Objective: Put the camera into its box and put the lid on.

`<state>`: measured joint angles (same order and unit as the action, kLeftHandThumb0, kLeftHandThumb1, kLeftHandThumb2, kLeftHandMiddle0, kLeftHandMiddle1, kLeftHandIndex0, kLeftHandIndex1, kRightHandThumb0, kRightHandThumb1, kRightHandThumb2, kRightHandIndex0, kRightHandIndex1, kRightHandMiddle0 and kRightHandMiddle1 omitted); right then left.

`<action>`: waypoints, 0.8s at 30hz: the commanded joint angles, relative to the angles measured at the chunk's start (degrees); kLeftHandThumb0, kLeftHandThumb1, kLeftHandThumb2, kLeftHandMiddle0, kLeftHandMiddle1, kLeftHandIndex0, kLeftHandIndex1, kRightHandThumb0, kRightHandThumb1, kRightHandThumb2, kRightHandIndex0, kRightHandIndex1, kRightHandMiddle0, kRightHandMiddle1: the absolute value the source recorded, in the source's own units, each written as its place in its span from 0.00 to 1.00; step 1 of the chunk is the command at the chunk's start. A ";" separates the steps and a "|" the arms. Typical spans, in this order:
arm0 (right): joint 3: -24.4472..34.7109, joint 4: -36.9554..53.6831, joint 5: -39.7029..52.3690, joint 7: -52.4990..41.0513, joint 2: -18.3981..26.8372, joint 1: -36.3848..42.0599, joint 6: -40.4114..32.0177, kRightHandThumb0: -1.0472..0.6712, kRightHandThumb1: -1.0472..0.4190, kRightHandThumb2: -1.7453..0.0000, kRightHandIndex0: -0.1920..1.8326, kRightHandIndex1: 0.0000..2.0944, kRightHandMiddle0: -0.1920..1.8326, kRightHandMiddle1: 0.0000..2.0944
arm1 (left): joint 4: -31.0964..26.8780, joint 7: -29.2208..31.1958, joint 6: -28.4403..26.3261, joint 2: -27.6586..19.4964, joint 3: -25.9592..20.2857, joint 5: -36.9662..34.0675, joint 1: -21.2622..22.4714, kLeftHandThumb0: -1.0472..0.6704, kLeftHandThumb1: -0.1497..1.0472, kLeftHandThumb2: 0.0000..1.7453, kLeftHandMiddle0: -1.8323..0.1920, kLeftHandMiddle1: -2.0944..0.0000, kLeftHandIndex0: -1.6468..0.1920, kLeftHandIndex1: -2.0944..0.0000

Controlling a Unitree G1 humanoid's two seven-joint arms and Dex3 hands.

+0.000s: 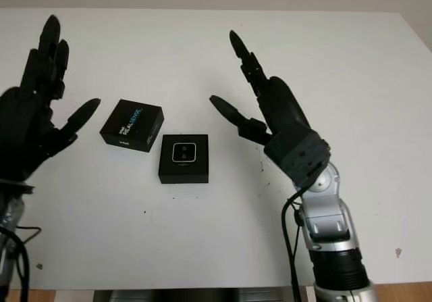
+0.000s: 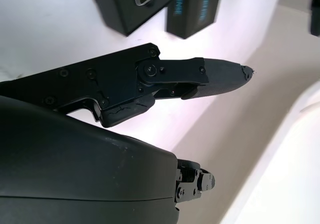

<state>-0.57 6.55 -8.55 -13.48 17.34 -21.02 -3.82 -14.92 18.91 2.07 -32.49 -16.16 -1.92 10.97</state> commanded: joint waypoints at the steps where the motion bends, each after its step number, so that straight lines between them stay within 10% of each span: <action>1: 1.20 -0.59 0.17 -0.51 1.68 -0.06 -0.62 0.15 0.00 0.77 0.09 0.04 0.10 0.04 | 1.31 4.21 -2.81 -6.19 -0.45 -0.17 3.97 0.19 0.95 0.05 0.95 0.97 0.93 0.97; 5: 4.50 -3.18 6.40 -2.85 1.71 -0.90 -1.20 0.15 0.00 0.75 0.09 0.03 0.10 0.03 | 10.89 18.06 -6.10 -17.60 5.56 1.21 16.72 0.16 0.87 0.02 0.94 0.97 0.92 0.97; 12: 9.98 -7.52 19.07 -3.18 -2.10 -2.90 -3.53 0.15 0.00 0.66 0.03 0.01 0.03 0.00 | 28.21 24.85 4.96 -19.02 20.02 13.76 33.07 0.14 0.82 0.02 0.95 0.98 0.95 0.98; 24: 11.39 -7.01 21.56 1.86 -3.77 -3.17 -7.30 0.11 0.00 0.61 0.00 0.00 0.00 0.00 | 43.83 20.63 16.98 -13.34 28.21 23.18 37.16 0.14 0.85 0.04 1.00 0.98 1.00 0.99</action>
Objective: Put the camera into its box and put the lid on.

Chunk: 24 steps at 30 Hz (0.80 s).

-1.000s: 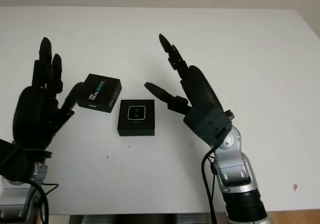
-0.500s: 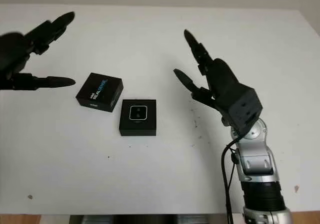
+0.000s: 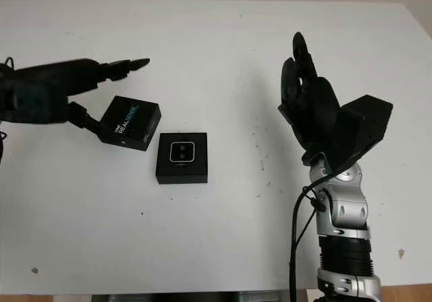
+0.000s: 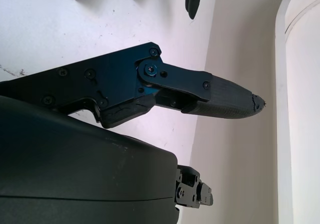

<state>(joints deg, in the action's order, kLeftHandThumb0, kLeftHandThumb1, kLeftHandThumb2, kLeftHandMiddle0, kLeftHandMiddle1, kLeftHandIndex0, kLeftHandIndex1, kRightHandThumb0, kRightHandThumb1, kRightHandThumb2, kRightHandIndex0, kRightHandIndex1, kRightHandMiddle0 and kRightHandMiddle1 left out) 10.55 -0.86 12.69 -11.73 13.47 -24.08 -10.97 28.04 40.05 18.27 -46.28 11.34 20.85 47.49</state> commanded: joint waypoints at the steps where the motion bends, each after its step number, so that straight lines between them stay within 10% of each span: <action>1: 0.29 0.35 0.27 0.18 0.10 -0.07 -0.13 0.11 0.00 0.61 0.00 0.00 0.00 0.00 | 1.44 -0.79 1.11 0.78 0.87 0.69 0.64 0.15 0.84 0.03 1.00 0.98 1.00 0.99; 14: 1.71 1.16 1.91 -0.08 0.65 0.71 -0.03 0.12 0.00 0.62 0.00 0.00 0.00 0.00 | 1.54 -9.16 3.15 2.05 3.57 8.99 -2.69 0.19 0.83 0.03 0.95 0.96 0.95 0.96; 24: 1.06 1.23 1.47 -0.26 0.55 0.71 -0.21 0.13 0.00 0.62 0.00 0.00 0.00 0.00 | 5.85 -25.36 16.78 1.44 4.77 15.65 -3.95 0.31 0.77 0.03 0.71 0.93 0.72 0.89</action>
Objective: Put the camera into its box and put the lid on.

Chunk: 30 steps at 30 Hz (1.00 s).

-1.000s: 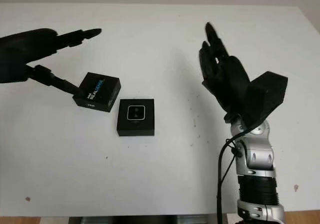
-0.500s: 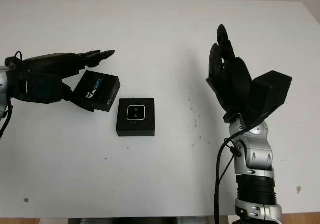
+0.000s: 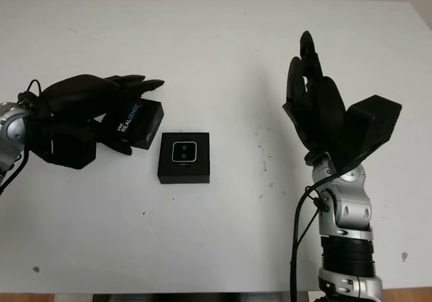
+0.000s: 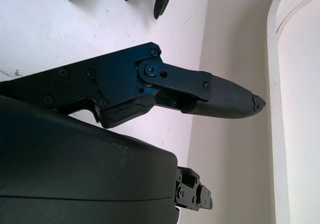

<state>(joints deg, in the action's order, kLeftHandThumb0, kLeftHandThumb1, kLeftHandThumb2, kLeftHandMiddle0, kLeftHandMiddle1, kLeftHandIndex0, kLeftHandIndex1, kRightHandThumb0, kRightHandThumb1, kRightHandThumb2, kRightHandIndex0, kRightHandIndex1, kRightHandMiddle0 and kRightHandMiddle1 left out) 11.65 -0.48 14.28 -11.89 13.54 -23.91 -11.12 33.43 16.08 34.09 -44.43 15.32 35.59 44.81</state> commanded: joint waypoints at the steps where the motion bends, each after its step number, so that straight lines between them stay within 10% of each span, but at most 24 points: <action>1: -0.07 0.98 -0.12 -0.02 0.44 0.55 -0.21 0.13 0.00 0.62 0.00 0.00 0.00 0.00 | 0.96 -3.09 2.32 -0.61 1.01 1.81 -1.28 0.32 0.77 0.03 0.69 0.92 0.70 0.88; 7: -0.09 1.34 -0.10 0.24 0.38 0.82 -0.86 0.14 0.00 0.63 0.00 0.00 0.00 0.00 | 4.83 -10.89 10.11 -1.55 2.19 5.61 -0.40 0.42 0.86 0.03 0.70 0.52 0.62 0.68; 10: -0.33 1.48 -0.41 0.43 0.16 1.13 -0.59 0.15 0.00 0.63 0.00 0.00 0.00 0.00 | 5.92 -10.35 11.73 -1.70 2.14 4.85 0.17 0.45 0.92 0.03 0.73 0.14 0.62 0.51; 13: -0.46 1.38 -0.76 0.35 0.20 1.35 0.07 0.16 0.00 0.63 0.00 0.00 0.00 0.00 | 5.40 -7.94 10.80 -1.89 1.90 4.05 0.28 0.44 0.96 0.03 0.76 0.02 0.68 0.43; 19: -0.50 1.06 -0.59 0.78 -0.33 1.06 0.06 0.16 0.00 0.65 0.00 0.00 0.01 0.01 | -2.21 2.14 0.59 -1.49 -0.80 -1.90 -2.29 0.44 1.00 0.05 0.79 0.04 0.74 0.37; 22: -0.74 0.92 -0.92 1.09 -0.39 0.93 0.30 0.16 0.00 0.65 0.00 0.01 0.01 0.02 | -9.35 6.36 -9.67 -0.45 -2.93 -4.19 -4.20 0.44 1.00 0.06 0.76 0.19 0.75 0.38; 30: -1.34 0.54 -1.61 1.37 -0.77 0.84 1.36 0.16 0.00 0.66 0.01 0.02 0.02 0.02 | -27.94 14.51 -35.15 2.85 -4.63 -2.38 -4.51 0.46 1.00 0.06 0.73 0.24 0.73 0.43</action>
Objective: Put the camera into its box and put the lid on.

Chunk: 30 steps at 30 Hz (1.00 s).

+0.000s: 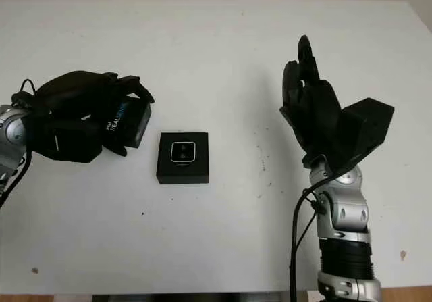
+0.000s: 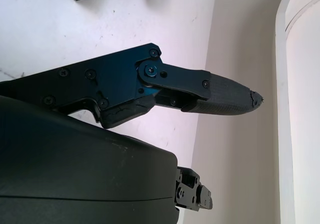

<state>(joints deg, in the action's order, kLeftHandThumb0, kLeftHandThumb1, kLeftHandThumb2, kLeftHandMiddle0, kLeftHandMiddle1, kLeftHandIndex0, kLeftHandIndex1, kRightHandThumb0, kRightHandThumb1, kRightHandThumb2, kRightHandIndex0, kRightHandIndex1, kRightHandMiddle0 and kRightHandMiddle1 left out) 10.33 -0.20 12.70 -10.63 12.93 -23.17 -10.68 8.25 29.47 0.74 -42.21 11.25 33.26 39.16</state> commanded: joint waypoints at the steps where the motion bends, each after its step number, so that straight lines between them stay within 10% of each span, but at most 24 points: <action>1: -0.15 0.37 -0.19 0.11 -0.16 0.13 0.87 0.16 0.00 0.67 0.01 0.02 0.02 0.02 | -4.37 2.60 -4.31 1.10 -0.54 -0.19 1.58 0.46 1.00 0.06 0.73 0.24 0.73 0.43; 18: -1.67 -1.84 -1.86 0.87 -1.93 0.31 4.04 0.19 0.00 0.65 0.01 0.03 0.02 0.03 | -18.15 18.82 -29.73 5.10 1.98 -1.37 7.14 0.46 1.00 0.08 0.70 0.22 0.70 0.36; 30: -2.88 -2.65 -3.20 1.22 -2.39 0.52 5.88 0.21 0.00 0.66 0.01 0.03 0.02 0.03 | -20.98 23.27 -32.91 4.95 3.05 -4.52 8.72 0.44 1.00 0.10 0.66 0.28 0.69 0.26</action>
<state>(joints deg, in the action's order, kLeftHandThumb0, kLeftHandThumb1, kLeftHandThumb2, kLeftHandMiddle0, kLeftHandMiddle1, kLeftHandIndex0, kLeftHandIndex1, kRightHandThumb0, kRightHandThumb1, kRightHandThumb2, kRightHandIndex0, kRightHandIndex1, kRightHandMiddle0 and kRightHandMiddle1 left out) 7.72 -3.23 9.92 -9.61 11.05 -23.08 -5.66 -11.03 52.36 -31.95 -37.24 14.24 29.20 46.92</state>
